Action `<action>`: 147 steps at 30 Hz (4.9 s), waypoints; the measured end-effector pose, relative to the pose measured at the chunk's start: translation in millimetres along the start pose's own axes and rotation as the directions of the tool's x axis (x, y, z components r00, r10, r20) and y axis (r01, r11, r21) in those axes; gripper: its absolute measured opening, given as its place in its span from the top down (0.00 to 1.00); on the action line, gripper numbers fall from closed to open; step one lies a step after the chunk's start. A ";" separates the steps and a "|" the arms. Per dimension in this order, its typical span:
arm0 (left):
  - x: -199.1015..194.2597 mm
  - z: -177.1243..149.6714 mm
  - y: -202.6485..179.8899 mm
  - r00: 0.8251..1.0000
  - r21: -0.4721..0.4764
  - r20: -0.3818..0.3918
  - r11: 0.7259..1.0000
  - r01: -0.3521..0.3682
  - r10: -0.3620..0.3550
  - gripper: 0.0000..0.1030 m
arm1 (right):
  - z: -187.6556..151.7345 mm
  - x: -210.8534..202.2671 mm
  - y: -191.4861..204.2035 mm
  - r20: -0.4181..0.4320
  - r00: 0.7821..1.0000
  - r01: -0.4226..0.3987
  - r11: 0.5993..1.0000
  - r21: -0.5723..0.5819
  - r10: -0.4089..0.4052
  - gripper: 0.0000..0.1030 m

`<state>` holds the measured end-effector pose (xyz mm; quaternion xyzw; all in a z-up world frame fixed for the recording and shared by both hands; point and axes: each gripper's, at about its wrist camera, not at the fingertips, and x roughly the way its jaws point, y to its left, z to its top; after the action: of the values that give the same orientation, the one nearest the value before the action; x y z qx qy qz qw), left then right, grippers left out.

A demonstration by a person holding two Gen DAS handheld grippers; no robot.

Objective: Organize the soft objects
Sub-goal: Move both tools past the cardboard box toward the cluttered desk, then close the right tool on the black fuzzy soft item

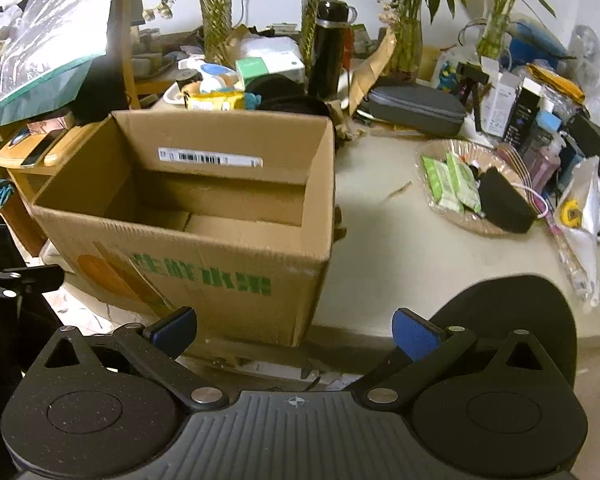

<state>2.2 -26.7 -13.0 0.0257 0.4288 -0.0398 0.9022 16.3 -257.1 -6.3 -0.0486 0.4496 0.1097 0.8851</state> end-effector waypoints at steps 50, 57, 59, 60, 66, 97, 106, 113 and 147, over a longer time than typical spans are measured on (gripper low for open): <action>-13.4 21.0 29.7 0.991 -0.070 0.126 0.997 0.045 -0.036 0.00 | 36.5 -10.4 -27.7 0.165 0.966 -0.199 0.980 -0.005 0.197 0.00; -15.4 26.9 32.3 0.987 -0.037 0.151 0.997 0.064 -0.058 0.00 | 42.1 -8.0 -24.7 0.175 0.967 -0.183 0.983 -0.025 0.185 0.00; -13.8 29.3 34.5 0.987 -0.047 0.145 0.996 0.077 -0.069 0.00 | 44.3 -7.1 -24.0 0.177 0.967 -0.180 0.983 -0.037 0.183 0.00; -13.2 30.6 35.7 0.986 -0.051 0.145 0.995 0.085 -0.076 0.00 | 44.7 -6.7 -23.6 0.178 0.967 -0.179 0.983 -0.042 0.184 0.00; -10.6 39.0 42.3 0.984 -0.072 0.156 0.993 0.093 -0.081 0.00 | 48.6 -6.3 -26.0 0.187 0.964 -0.180 0.982 -0.051 0.187 0.00; 23.6 98.5 70.7 0.970 -0.111 0.210 0.983 0.144 -0.119 0.00 | 111.5 37.2 -69.3 0.249 0.948 -0.195 0.980 -0.034 0.197 0.00; 49.2 118.5 80.9 0.957 -0.081 0.263 0.986 0.148 -0.122 0.00 | 131.2 73.7 -82.7 0.288 0.938 -0.192 0.981 -0.031 0.193 0.00; 85.4 130.2 96.9 0.949 -0.100 0.296 0.984 0.147 -0.112 0.00 | 146.8 115.2 -95.2 0.280 0.939 -0.200 0.979 -0.039 0.203 0.00; 133.6 122.9 119.5 0.972 -0.171 0.206 0.974 0.150 -0.113 0.00 | 201.7 243.3 -60.0 0.104 0.912 -0.269 0.769 -0.580 0.397 0.09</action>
<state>192.3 75.7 -37.6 -0.0910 0.3408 -0.0621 0.9337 328.0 -241.6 -84.1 -0.2090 0.2987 0.3956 0.8430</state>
